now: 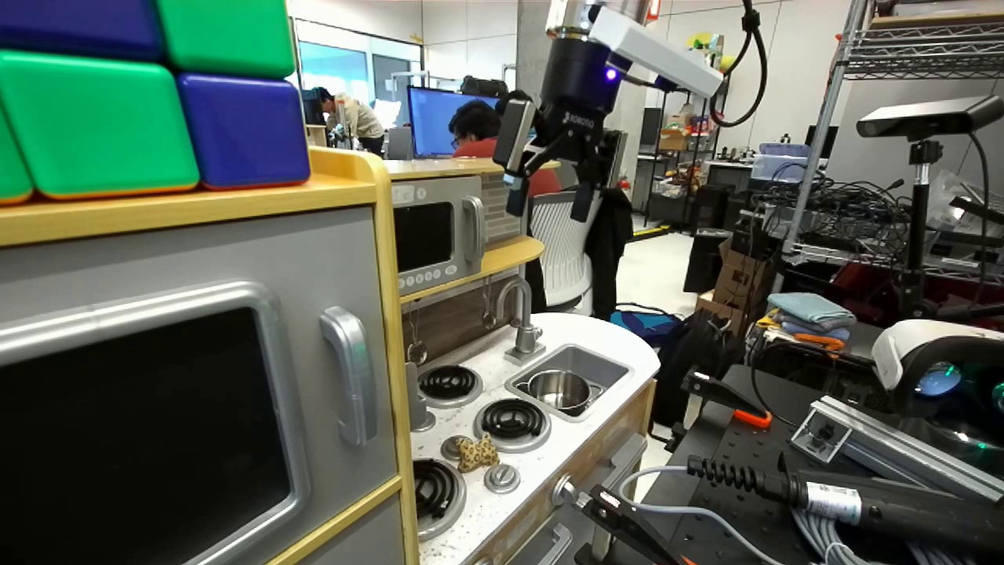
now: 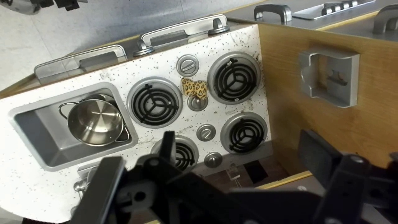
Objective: Put the object on the stove inside the silver pot in the sink
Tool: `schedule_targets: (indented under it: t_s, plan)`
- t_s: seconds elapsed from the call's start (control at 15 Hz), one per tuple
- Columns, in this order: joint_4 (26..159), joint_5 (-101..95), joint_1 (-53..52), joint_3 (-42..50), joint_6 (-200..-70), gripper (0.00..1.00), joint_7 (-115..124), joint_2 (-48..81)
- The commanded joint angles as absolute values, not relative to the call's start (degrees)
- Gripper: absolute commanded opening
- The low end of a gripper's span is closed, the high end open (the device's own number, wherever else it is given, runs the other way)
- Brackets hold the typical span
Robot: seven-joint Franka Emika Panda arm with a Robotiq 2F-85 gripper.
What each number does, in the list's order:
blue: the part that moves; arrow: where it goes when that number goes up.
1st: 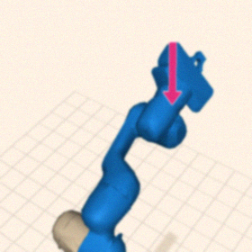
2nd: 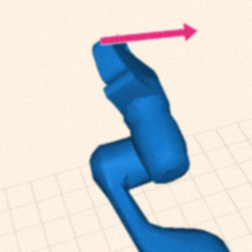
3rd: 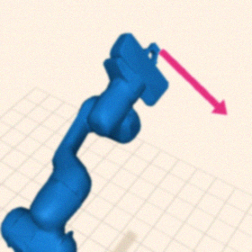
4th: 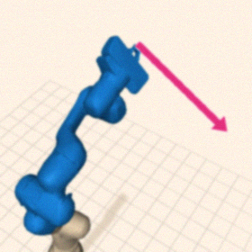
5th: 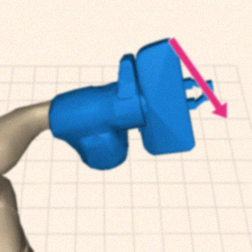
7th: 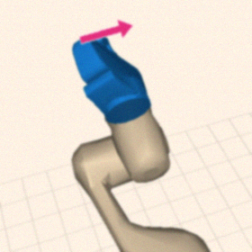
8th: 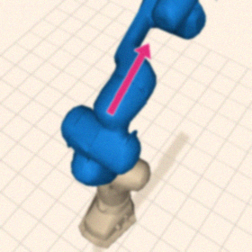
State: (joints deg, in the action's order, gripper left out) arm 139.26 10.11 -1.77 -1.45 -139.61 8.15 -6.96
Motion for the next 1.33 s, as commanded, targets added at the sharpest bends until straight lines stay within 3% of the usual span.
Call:
schedule_targets:
  t_s: [0.0, 0.53, 1.27]
  plan:
    - [139.1, 10.08, -1.7, -1.51, -139.45, 1.0, 8.2, -6.98]
    - [134.02, -5.7, -2.61, -0.89, -150.53, 1.0, 28.45, 12.11]
    - [113.78, 0.16, -9.7, 4.42, -149.34, 1.0, 35.91, 37.98]
